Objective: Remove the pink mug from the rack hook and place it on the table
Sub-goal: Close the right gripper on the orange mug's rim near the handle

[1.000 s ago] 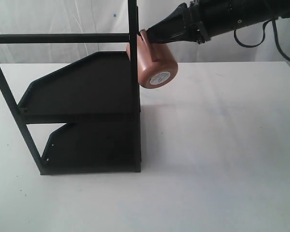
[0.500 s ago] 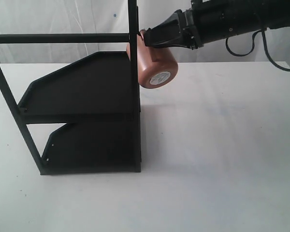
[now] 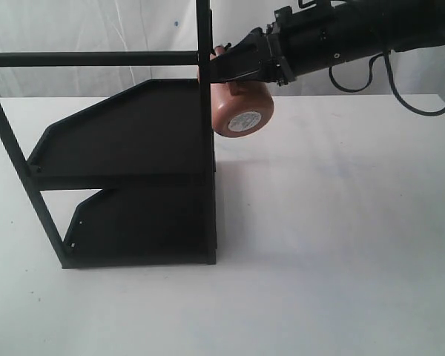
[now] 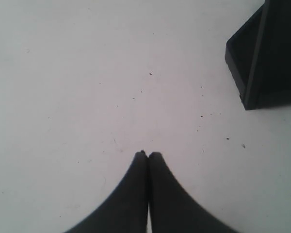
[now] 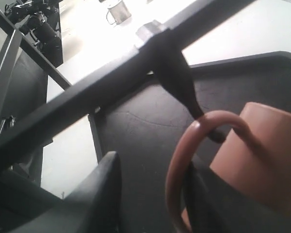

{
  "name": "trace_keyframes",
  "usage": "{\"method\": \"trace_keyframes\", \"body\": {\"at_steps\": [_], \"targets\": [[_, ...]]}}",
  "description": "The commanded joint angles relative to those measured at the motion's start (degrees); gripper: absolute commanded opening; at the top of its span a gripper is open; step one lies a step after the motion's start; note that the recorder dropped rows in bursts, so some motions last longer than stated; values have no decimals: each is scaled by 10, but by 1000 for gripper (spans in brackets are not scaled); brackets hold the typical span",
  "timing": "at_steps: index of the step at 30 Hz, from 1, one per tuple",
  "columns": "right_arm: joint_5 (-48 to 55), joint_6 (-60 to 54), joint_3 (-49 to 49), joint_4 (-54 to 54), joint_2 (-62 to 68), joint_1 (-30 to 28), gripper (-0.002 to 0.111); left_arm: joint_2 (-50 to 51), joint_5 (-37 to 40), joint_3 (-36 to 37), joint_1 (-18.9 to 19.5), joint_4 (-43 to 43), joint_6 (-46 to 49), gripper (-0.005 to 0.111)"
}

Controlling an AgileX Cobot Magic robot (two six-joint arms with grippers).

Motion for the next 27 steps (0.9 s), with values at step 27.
{"method": "trace_keyframes", "body": {"at_steps": [27], "targets": [[-13,-5,0,-24,-1,1,0,-2,0,1,0,-2,0,0]]}}
